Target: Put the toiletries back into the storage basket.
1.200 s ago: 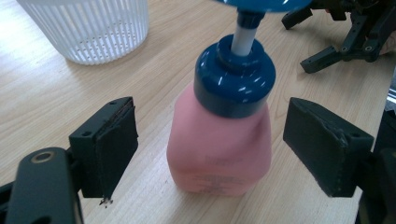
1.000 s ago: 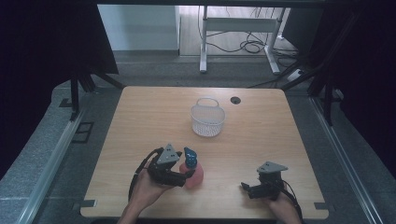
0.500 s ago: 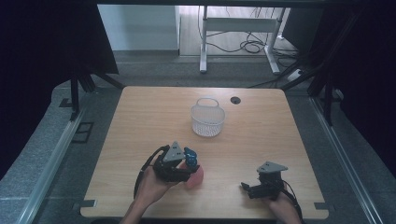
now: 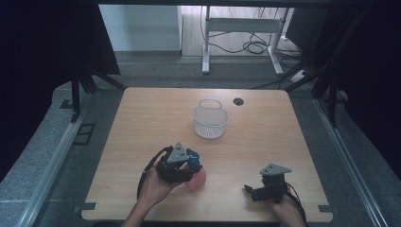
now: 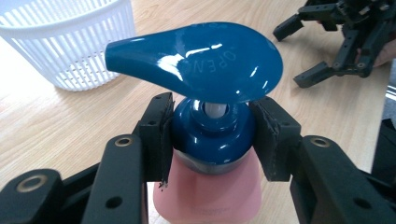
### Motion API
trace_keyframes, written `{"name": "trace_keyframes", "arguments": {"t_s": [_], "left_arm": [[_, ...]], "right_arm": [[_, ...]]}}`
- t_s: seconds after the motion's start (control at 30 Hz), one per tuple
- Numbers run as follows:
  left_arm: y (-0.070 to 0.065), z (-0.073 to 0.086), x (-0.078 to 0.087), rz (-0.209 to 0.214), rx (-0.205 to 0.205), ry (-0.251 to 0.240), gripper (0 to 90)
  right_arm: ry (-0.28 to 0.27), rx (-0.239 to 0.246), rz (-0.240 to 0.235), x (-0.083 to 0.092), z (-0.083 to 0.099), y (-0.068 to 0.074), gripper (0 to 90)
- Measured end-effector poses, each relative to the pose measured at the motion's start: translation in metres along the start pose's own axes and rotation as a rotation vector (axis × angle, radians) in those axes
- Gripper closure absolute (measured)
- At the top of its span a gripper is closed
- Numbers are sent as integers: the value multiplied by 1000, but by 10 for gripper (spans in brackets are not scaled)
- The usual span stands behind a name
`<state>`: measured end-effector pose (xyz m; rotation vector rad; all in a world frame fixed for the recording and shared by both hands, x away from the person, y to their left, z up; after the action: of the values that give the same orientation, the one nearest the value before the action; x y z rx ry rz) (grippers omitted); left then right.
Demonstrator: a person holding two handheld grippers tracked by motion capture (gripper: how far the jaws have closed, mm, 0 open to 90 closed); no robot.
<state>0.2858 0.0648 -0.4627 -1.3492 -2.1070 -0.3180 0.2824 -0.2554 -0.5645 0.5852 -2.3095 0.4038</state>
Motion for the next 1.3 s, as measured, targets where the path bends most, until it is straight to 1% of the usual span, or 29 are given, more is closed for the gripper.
{"name": "trace_keyframes", "arguments": {"t_s": [0.07, 0.2, 0.3, 0.67, 0.9, 1.3], "left_arm": [[2, -1, 1, -5, 1, -2, 524], [4, -5, 4, 8, 13, -12, 525], [5, -8, 6, 9, 13, -16, 525], [10, -22, 6, 10, 10, -1, 525], [16, -32, 6, 5, 15, -2, 525], [23, -49, 2, -19, 3, 9, 525]], "right_arm": [[0, 3, 1, 0, 0, 0, 0], [0, 3, 1, 0, 0, 0, 0], [1, 3, 1, 0, 0, 0, 0], [0, 5, 0, 0, 0, 0, 0], [0, 7, 0, 0, 0, -1, 0], [-1, 7, 1, 0, 0, -1, 0]]}}
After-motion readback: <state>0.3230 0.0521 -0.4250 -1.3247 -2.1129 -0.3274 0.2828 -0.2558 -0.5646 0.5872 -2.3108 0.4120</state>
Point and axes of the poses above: each handheld gripper's, and its own axes: x roughly backward along the jaws, z roughly out of its underside, y roughly to its left, the point moved 3 cm from there along -x, roughly forward along the jaws, and after that the axes turned 10 degrees about z, right-handed, at the moved point
